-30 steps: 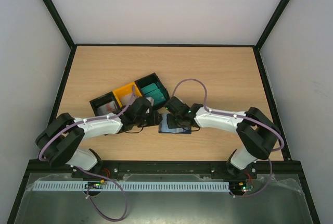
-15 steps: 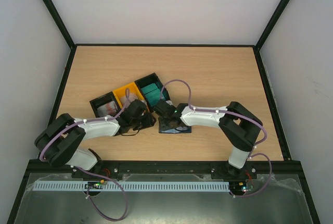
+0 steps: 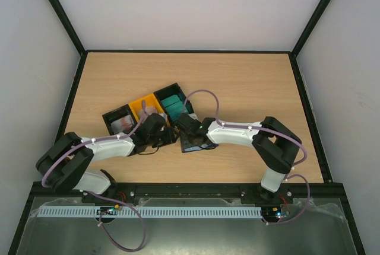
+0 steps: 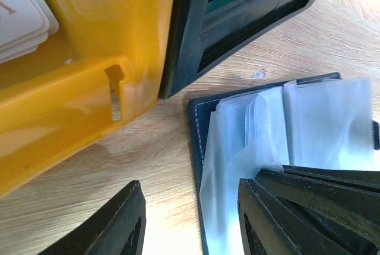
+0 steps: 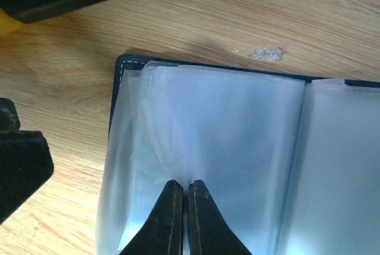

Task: Put the credit cards into the card holder
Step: Turn over the card slot in the card holder.

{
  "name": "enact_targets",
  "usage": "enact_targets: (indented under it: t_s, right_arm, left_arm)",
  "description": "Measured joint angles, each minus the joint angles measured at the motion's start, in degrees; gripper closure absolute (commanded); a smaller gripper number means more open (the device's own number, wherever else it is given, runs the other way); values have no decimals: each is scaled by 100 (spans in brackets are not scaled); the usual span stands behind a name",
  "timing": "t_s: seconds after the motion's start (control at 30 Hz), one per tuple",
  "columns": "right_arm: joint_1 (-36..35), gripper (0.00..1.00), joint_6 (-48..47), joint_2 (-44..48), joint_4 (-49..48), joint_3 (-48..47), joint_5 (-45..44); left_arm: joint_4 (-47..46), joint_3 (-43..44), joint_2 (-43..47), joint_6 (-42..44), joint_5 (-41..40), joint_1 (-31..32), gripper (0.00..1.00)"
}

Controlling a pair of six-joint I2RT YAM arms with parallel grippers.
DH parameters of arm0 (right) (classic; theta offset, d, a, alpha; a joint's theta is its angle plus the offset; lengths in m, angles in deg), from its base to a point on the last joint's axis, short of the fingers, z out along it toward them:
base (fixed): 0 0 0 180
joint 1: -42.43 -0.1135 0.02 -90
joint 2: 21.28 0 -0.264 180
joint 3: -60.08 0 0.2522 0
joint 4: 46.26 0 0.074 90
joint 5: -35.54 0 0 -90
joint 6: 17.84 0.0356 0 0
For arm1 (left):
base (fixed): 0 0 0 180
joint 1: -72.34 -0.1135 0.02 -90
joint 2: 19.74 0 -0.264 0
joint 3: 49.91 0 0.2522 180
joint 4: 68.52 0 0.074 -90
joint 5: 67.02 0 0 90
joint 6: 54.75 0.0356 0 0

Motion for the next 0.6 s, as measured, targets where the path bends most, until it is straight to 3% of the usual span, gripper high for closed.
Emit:
enact_targets:
  t_s: [0.33, 0.6]
  right_arm:
    - [245, 98, 249, 669, -306, 439, 505]
    - [734, 98, 400, 1060, -822, 981, 1167]
  left_arm:
    - [-501, -232, 245, -203, 321, 0, 42]
    - [-1104, -284, 232, -358, 739, 0, 39]
